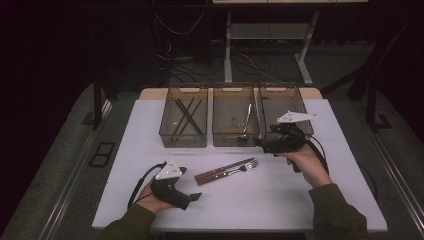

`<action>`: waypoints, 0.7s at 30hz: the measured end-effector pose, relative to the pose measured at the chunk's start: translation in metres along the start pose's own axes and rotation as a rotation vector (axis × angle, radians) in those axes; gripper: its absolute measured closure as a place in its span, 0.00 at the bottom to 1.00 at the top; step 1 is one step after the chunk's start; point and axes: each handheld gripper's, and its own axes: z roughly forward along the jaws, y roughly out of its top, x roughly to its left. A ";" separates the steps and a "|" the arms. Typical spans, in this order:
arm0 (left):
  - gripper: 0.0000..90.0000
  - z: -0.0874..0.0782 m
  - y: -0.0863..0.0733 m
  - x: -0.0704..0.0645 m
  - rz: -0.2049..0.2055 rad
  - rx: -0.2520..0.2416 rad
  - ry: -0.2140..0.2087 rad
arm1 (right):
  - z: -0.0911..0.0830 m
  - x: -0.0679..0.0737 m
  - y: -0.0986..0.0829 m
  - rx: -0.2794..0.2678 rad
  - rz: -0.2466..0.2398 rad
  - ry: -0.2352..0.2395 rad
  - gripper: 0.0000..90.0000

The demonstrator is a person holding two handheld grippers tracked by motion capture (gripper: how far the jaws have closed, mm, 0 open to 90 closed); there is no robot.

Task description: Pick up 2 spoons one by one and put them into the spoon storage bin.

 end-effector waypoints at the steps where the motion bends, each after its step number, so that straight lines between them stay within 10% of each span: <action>1: 0.00 0.000 0.000 0.000 -0.001 -0.003 -0.001 | 0.000 0.001 -0.003 0.003 -0.002 -0.001 0.18; 21: 0.00 -0.002 0.000 -0.001 0.006 -0.010 -0.003 | -0.018 0.013 -0.066 0.010 -0.065 0.070 0.18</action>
